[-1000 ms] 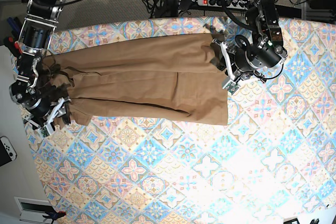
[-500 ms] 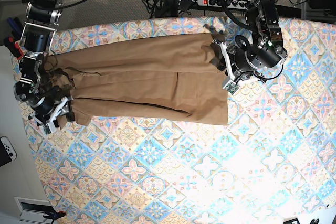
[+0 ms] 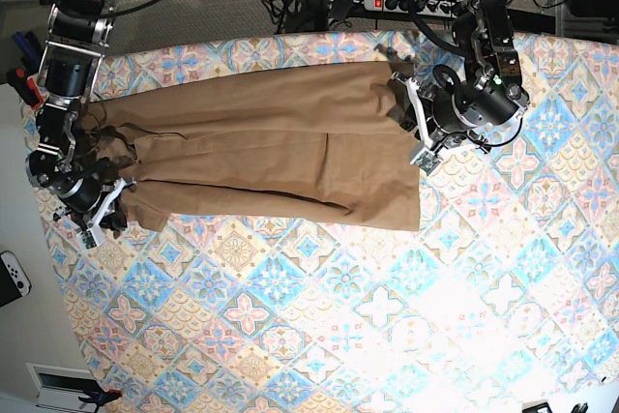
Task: Layout the t-shirt on the table in an organized manner, then fold the t-shirt properly
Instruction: 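Grasp the long edge of the brown shirt with the right gripper, then move the left gripper along the shirt and grasp its long edge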
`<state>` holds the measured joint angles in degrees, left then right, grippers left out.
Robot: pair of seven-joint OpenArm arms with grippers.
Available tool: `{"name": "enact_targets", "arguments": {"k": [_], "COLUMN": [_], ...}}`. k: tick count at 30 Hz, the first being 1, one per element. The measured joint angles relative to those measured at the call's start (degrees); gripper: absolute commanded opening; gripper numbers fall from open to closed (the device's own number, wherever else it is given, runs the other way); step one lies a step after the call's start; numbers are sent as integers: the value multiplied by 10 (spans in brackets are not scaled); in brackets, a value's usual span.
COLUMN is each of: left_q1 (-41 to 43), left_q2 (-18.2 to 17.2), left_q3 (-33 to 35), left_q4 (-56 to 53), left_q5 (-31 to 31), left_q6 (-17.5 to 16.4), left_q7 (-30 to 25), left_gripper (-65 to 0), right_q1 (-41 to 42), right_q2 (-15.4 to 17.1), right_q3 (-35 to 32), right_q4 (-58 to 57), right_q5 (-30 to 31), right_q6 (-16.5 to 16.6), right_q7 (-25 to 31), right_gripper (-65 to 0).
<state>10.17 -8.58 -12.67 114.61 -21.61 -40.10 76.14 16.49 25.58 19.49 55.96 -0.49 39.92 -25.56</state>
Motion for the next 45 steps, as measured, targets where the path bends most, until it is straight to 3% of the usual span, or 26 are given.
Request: {"name": "enact_targets", "arguments": {"k": [7,12,14,18,24,28,32,36,45], "left_q1": [-5,-47,-66,-109,-170,-217,-245,-266,-283], "left_q2": [2,34,49,44,21,2,-18,-20,-22], "left_q3": [-18,-150,-200,-239,-234,-227,-160,-99,-61], "left_q4": [0,0,0,-11,-113,-235,-336,-399,-509], "left_q5": [-4,-1,-1,6,6,8,11,9,7], "left_q6": [0,1,0,0,0,1,2,2,4], "left_q7": [0,0,4,-2,-1,-45,-106,-152,-217], "left_gripper": [-494,-486,-460,-330,-319,-319,-319,-319,-319], "right_q1": [0,-1,0,0,0,0,-3,0,-1], "right_q2": [0,0,0,-1,-2,-11,-24,-16,-19], "right_q3": [0,0,0,0,3,12,57,68,68], "right_q4": [0,1,2,2,3,6,23,41,41], "right_q5": [0,-1,0,-44,-158,-163,-167,-167,-167], "right_q6": [0,0,0,0,2,1,5,0,2], "right_q7": [-1,-2,-1,0,7,6,0,0,0], "right_gripper": [-650,-650,-650,-650,-650,-650,-650,-650,-650]}}
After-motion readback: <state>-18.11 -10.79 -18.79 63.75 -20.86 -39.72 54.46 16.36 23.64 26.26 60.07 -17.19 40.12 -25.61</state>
